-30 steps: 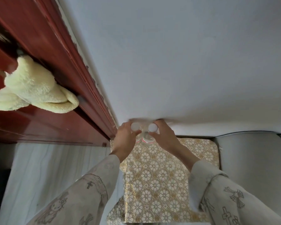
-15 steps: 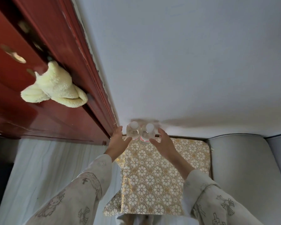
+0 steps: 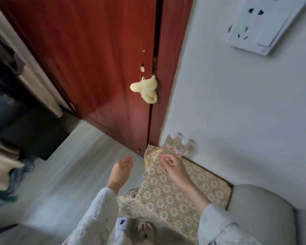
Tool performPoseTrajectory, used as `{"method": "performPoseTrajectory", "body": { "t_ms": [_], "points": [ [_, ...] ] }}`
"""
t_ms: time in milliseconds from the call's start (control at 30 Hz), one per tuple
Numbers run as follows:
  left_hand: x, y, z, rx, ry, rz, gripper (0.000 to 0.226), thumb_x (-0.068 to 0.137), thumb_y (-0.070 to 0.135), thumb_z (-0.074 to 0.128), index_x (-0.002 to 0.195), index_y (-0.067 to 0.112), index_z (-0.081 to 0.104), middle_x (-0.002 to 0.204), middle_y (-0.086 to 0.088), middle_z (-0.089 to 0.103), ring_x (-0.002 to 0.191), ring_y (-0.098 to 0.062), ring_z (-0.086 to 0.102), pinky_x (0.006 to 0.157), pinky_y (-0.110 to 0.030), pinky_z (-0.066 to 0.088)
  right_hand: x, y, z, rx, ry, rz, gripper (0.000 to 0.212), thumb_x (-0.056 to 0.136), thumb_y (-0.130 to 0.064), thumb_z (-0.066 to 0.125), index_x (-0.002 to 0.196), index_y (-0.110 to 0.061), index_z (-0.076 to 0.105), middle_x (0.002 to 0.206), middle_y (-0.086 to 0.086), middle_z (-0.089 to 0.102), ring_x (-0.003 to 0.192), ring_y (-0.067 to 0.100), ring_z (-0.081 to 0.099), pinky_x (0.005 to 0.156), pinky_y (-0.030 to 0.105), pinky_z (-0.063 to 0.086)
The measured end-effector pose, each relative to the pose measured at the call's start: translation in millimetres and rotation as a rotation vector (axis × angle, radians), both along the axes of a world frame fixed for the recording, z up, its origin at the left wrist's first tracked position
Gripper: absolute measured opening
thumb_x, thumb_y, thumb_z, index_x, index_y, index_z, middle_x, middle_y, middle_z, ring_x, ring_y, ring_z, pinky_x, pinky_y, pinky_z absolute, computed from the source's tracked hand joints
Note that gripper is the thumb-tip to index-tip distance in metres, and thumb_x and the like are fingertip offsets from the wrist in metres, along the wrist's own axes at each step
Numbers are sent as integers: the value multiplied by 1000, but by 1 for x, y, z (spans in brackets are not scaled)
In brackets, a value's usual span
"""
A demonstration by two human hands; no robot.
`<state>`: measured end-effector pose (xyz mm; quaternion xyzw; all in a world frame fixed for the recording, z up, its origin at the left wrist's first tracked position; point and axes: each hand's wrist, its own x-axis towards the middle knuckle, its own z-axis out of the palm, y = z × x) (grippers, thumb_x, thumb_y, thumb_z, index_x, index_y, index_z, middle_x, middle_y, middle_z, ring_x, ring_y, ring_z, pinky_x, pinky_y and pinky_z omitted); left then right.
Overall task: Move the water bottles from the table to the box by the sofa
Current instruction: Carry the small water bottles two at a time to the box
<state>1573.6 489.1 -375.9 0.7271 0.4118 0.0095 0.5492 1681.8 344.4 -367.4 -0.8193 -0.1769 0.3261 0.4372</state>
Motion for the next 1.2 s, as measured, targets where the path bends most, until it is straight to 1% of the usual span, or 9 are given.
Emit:
{"method": "performPoseTrajectory", "body": {
  "t_ms": [133, 233, 333, 433, 700, 800, 867, 1033, 1200],
  "points": [
    [-90, 4, 11, -66, -85, 323, 28, 92, 21, 48, 116, 8, 57, 111, -9, 61, 103, -21, 57, 92, -36, 46, -50, 32, 16, 57, 48, 150, 23, 92, -22, 47, 112, -14, 56, 104, -3, 63, 91, 3, 58, 78, 17, 47],
    [-164, 7, 15, -95, -129, 574, 27, 92, 22, 48, 114, 9, 58, 103, -8, 64, 100, -25, 59, 88, -37, 46, -103, 67, 23, 64, 63, 339, 22, 92, -17, 48, 111, -10, 56, 97, 0, 64, 87, 11, 61, 73, 15, 47],
    [-244, 2, 23, -82, -208, 836, 23, 93, 17, 46, 110, 7, 58, 87, -3, 63, 90, -24, 57, 71, -30, 45, -169, 101, 24, 57, 67, 540, 21, 90, -12, 50, 108, -4, 58, 92, 5, 64, 86, 19, 61, 67, 11, 44],
    [-327, -17, 32, -32, -239, 1045, 20, 93, 13, 46, 108, 8, 58, 90, -9, 63, 83, -22, 58, 61, -21, 44, -251, 124, 23, 67, 68, 746, 15, 88, -10, 53, 102, -7, 60, 92, 15, 67, 85, 25, 62, 68, 20, 43],
    [-559, -96, 47, 78, -240, 1388, 14, 92, 18, 48, 101, 16, 59, 88, -1, 67, 76, -8, 62, 66, -18, 45, -502, 120, 40, 101, 85, 1219, 12, 87, -19, 55, 91, -30, 57, 99, 9, 69, 93, 24, 64, 86, 38, 49],
    [-645, -132, 55, 138, -218, 1522, 11, 92, 16, 48, 96, 20, 58, 92, -6, 67, 72, -1, 62, 62, -14, 47, -604, 107, 54, 143, 123, 1371, 12, 88, -17, 55, 99, -20, 59, 97, 8, 69, 87, 20, 65, 80, 28, 50],
    [-696, -155, 63, 180, -210, 1598, 13, 92, 17, 47, 100, 18, 57, 93, -4, 66, 77, -1, 62, 66, -13, 48, -666, 98, 64, 173, 158, 1464, 14, 88, -14, 55, 101, -15, 60, 95, 7, 68, 80, 18, 64, 73, 20, 49],
    [-798, -209, 82, 239, -189, 1820, 13, 92, 23, 46, 100, 28, 56, 96, 3, 67, 97, -16, 62, 88, -34, 49, -797, 76, 88, 251, 175, 1705, 15, 88, -18, 55, 101, -18, 60, 93, 4, 69, 85, 21, 67, 84, 38, 52],
    [-875, -242, 91, 277, -172, 2011, 13, 92, 25, 47, 100, 28, 57, 96, 6, 67, 98, -18, 62, 92, -36, 48, -908, 62, 103, 268, 217, 1907, 15, 89, -17, 53, 102, -18, 59, 95, 5, 68, 88, 22, 66, 85, 38, 52]
  ]
}}
